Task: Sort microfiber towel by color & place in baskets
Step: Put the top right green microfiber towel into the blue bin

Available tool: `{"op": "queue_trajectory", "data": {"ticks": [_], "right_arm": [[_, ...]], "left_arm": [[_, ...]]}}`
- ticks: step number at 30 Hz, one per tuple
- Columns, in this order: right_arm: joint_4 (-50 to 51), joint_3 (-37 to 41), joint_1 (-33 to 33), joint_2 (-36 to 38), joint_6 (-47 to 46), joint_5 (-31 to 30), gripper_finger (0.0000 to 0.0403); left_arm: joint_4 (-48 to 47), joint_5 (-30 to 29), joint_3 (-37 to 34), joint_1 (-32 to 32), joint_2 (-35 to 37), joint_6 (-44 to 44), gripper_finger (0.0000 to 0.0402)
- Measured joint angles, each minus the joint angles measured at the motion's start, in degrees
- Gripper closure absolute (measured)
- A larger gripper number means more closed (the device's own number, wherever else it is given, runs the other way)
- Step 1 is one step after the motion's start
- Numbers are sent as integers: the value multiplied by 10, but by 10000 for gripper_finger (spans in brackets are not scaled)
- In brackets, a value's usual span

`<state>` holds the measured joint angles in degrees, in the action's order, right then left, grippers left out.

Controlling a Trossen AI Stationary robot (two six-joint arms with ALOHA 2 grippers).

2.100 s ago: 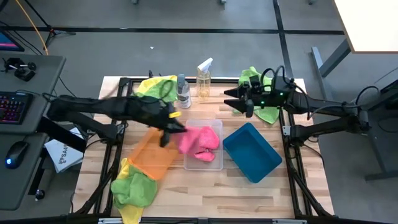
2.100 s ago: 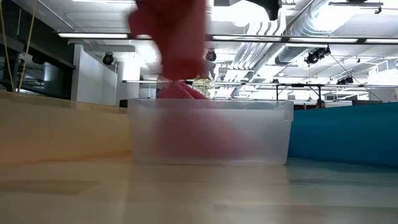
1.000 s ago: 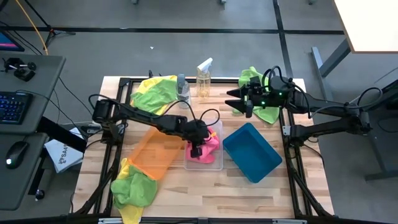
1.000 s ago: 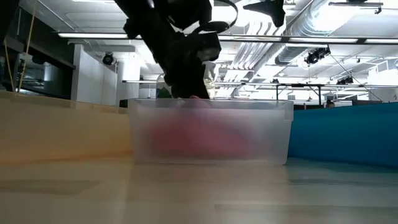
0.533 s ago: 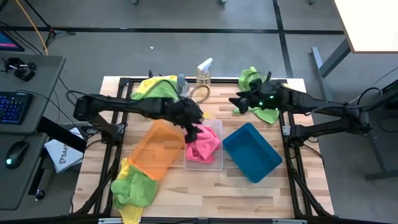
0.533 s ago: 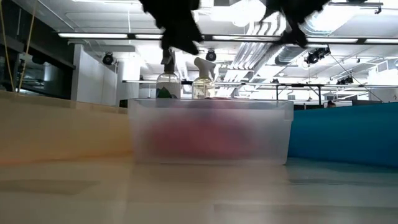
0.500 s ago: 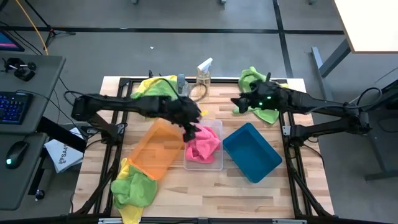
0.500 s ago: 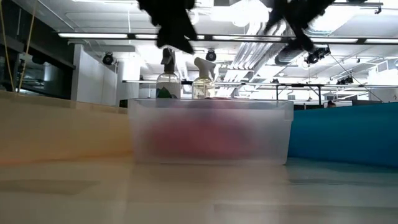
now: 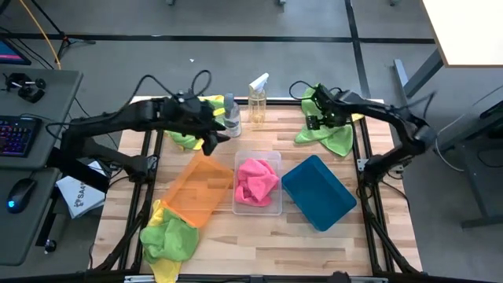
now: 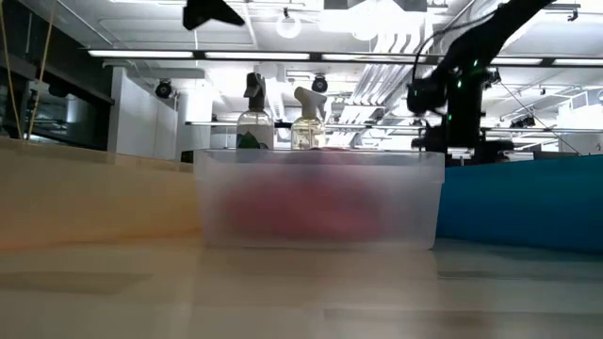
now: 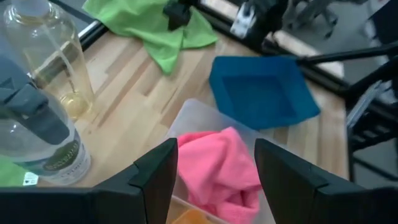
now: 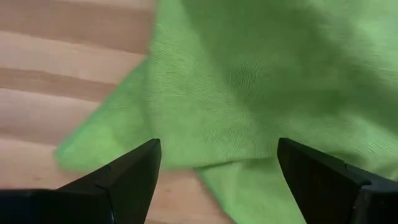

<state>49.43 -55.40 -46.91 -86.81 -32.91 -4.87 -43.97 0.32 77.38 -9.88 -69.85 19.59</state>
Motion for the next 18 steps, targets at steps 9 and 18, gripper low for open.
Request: {"op": "queue_trajectory", "data": {"ticks": [9, 18], "right_arm": [[-22, 0, 6, -73, 34, 24, 85], [-77, -1, 41, -125, 41, 50, 104]], "left_arm": [[-3, -25, 0, 39, 30, 32, 199], [-19, -26, -1, 57, 32, 51, 199]]}}
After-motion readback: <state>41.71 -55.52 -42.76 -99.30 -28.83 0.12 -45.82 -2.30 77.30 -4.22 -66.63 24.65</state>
